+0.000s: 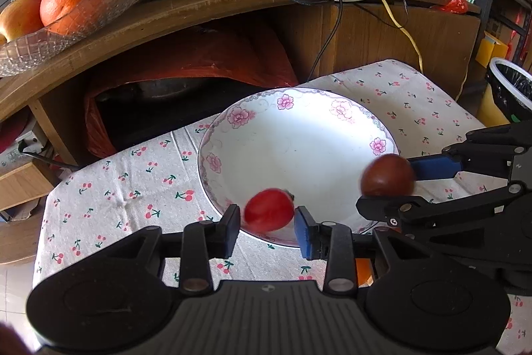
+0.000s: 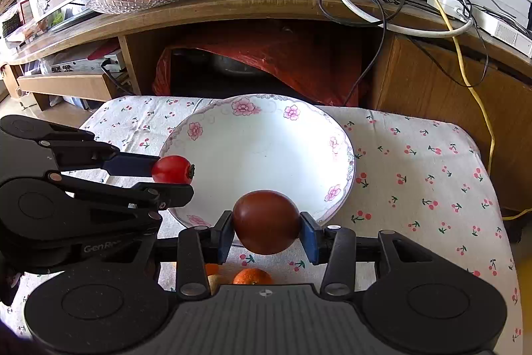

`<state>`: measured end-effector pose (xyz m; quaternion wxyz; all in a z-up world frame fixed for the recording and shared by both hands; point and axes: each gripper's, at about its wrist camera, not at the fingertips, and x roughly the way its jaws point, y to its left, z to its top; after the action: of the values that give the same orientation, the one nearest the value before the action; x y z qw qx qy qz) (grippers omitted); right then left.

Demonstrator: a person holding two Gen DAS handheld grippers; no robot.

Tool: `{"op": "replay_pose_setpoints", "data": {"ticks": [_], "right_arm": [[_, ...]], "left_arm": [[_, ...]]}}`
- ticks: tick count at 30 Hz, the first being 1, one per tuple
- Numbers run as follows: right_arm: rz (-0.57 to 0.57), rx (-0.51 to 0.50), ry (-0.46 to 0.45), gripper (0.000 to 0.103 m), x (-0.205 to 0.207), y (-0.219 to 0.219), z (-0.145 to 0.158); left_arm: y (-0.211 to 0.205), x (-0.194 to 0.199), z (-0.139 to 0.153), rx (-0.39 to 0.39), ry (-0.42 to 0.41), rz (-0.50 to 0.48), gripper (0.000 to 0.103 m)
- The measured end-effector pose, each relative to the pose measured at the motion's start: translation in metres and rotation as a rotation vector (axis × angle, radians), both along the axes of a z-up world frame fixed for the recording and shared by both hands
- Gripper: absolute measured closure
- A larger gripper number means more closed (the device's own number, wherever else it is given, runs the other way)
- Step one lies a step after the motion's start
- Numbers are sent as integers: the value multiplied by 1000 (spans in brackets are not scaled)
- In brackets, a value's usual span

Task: Organize fruits
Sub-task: 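Lower both tomatoes into the bowl and open both tools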

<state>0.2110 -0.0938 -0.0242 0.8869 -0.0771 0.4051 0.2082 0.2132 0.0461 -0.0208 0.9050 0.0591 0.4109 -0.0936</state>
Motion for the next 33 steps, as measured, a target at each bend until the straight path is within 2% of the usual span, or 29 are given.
{"op": "replay_pose_setpoints", "data": {"ticks": [5,11,33], "right_arm": [[-11,1,-14,59,1,-2,1],[-33,27,-34,58,1,-10,10],[-51,47,-28,58,-7,-14,18]], "left_arm": [[2,1,2,-7,-2,7,54],[-4,-8,6,21,-27,-26,52],[0,-26,12,-15,-13,-70,51]]}}
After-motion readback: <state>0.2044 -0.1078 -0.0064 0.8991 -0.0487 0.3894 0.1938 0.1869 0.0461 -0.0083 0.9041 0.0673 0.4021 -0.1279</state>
